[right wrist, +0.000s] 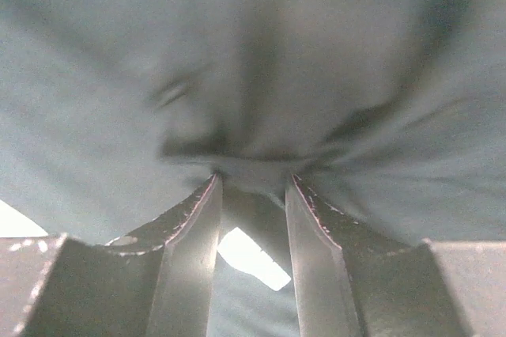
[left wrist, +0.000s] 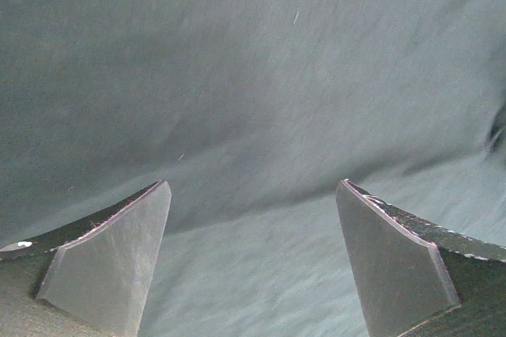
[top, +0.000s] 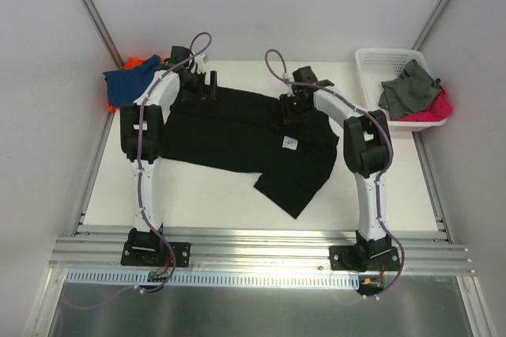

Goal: Fold and stack the t-shirts
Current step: Fold the tshirt

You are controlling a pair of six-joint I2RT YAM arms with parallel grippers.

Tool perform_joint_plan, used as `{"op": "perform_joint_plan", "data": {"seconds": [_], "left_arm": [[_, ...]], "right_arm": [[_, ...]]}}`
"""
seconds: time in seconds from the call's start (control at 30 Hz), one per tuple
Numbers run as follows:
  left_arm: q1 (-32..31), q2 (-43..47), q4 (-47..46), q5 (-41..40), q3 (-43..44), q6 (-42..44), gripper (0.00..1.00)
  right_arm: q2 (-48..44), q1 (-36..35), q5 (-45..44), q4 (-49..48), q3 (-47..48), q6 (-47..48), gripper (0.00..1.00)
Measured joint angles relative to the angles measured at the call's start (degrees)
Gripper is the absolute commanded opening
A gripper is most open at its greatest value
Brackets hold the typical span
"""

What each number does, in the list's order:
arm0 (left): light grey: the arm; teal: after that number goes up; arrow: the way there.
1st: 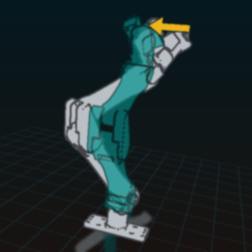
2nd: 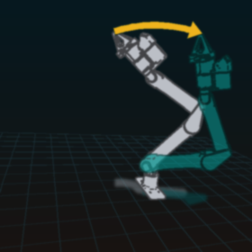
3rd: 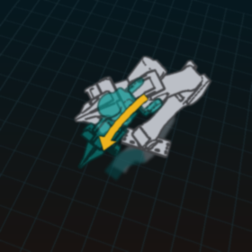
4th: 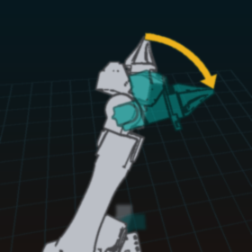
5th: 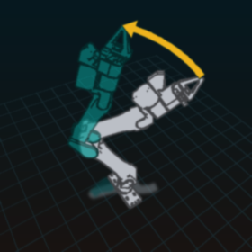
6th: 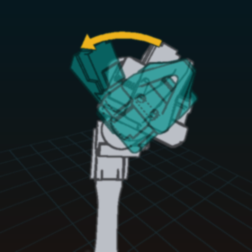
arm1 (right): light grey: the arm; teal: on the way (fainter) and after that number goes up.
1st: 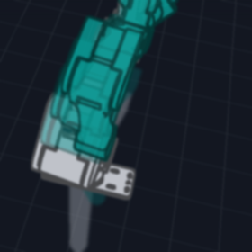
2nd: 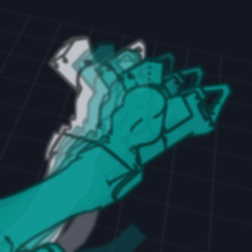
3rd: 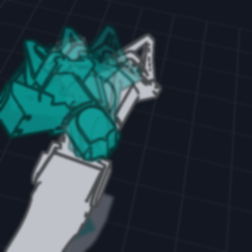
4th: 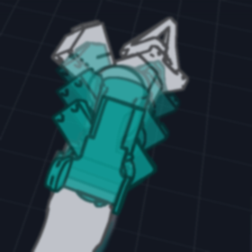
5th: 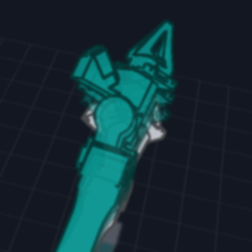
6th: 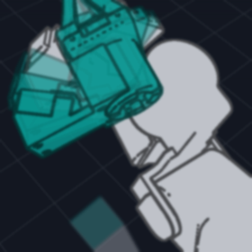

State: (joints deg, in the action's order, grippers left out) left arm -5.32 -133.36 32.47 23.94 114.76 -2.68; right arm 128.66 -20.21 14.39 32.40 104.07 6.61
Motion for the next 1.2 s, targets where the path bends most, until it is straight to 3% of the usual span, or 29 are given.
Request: {"op": "perform_joint_plan", "data": {"seconds": [0.13,0.27,0.73,1.2], "left_arm": [[0.0,0.0,-0.1,0.1,1.3,-0.5,0.87],[0.0,0.0,-0.2,0.1,1.7,-0.6,0.86],[0.0,0.2,-0.2,0.1,1.3,-0.8,0.87],[0.0,1.2,0.0,0.1,0.5,-1.0,0.87]], "right_arm": [[-5.9,-7.5,1.8,1.4,-5.9,-2.7,0.41],[-8.9,-11.7,3.7,2.6,-5.9,-3.7,0.41],[-8.6,-6.1,-0.3,3.0,-2.7,-1.5,0.41],[-8.0,-7.7,1.5,3.8,-8.0,-1.5,0.4]]}}
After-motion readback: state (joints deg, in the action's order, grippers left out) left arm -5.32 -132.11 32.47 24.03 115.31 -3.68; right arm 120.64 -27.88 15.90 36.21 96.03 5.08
